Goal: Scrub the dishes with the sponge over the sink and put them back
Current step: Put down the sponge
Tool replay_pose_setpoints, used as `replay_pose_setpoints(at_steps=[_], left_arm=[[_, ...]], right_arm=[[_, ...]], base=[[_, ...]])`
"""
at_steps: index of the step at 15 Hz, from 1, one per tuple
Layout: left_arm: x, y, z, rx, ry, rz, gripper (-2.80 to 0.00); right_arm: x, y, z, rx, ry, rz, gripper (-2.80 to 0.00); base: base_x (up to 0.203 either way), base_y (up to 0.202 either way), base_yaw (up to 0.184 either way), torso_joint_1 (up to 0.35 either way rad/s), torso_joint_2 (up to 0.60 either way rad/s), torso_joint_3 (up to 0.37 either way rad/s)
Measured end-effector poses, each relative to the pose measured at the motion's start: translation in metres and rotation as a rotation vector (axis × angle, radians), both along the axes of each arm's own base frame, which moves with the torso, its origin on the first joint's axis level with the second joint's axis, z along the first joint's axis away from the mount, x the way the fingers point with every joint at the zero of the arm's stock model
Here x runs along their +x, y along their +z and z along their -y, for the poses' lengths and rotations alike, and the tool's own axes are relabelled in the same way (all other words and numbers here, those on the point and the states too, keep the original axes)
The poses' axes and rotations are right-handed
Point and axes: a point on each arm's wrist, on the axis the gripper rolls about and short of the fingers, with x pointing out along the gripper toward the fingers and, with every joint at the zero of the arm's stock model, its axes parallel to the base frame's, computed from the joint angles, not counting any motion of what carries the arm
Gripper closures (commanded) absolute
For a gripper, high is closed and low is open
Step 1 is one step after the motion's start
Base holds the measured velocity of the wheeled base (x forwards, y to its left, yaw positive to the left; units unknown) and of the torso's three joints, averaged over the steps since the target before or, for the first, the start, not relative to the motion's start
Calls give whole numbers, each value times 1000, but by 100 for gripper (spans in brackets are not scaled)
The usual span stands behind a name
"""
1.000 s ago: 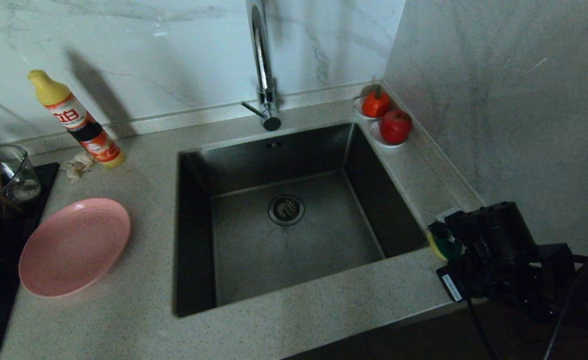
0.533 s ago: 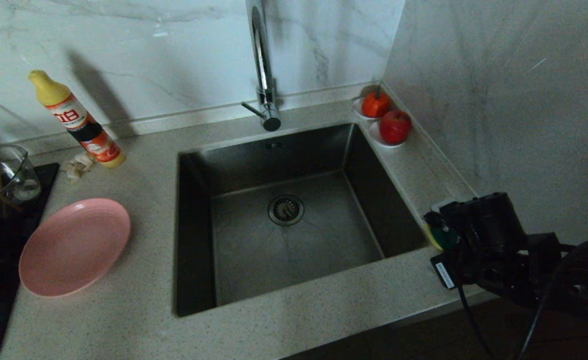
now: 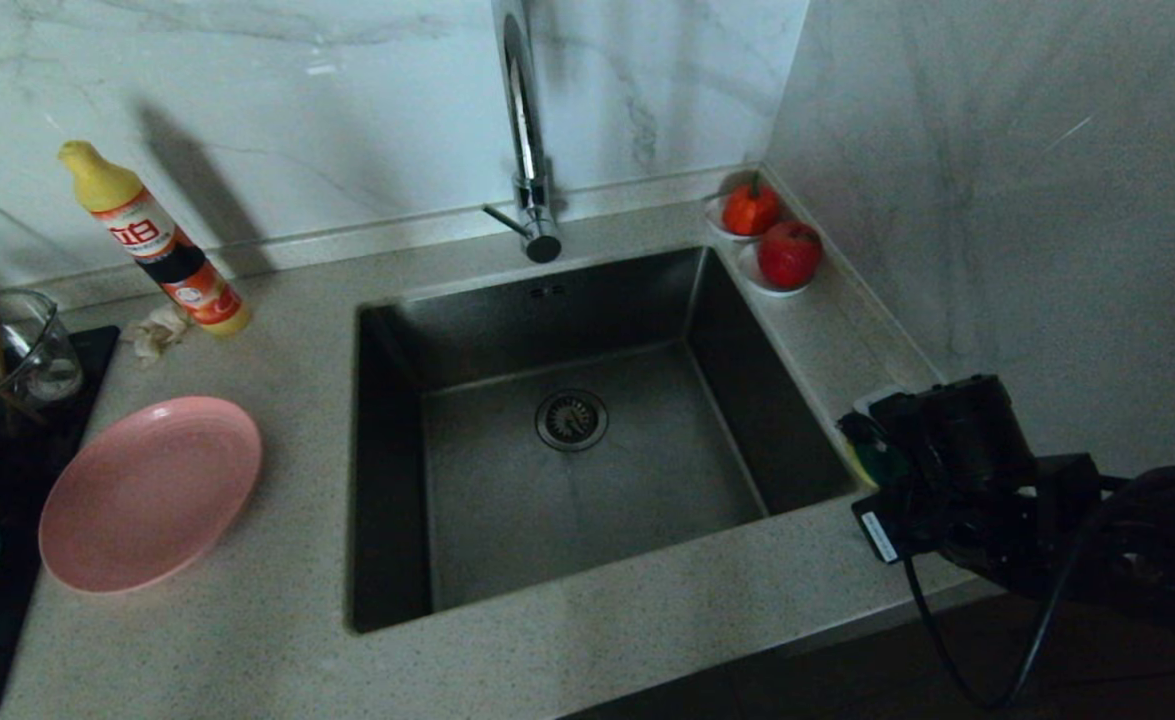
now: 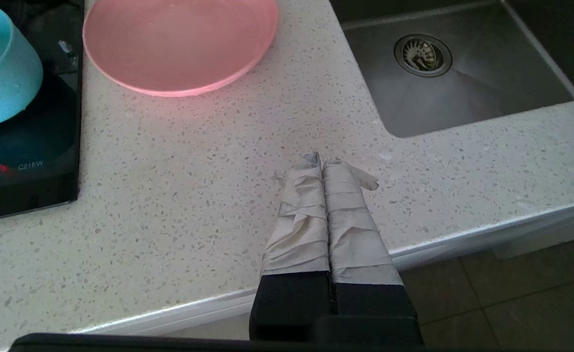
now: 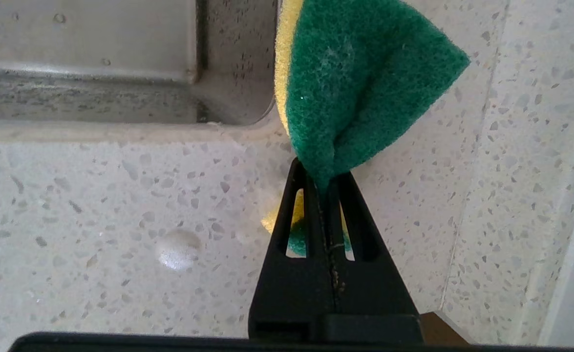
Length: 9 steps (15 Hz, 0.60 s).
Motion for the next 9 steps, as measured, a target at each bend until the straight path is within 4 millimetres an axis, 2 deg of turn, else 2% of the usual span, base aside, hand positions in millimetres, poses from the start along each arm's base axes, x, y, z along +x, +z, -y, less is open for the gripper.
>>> replay_pose_setpoints(at_steps=[1, 2, 9], left_arm=[[0, 0, 0, 0, 0, 0, 0], [0, 0, 0, 0, 0, 0, 0], [0, 0, 0, 1, 0, 0, 0]], right_arm=[[0, -1, 0, -1, -1, -2, 0], [0, -1, 0, -3, 0, -3, -280], [4, 2, 12, -39, -12, -5, -280]], base=[[0, 0, 0, 0, 0, 0], [0, 0, 0, 0, 0, 0], [0, 0, 0, 0, 0, 0]])
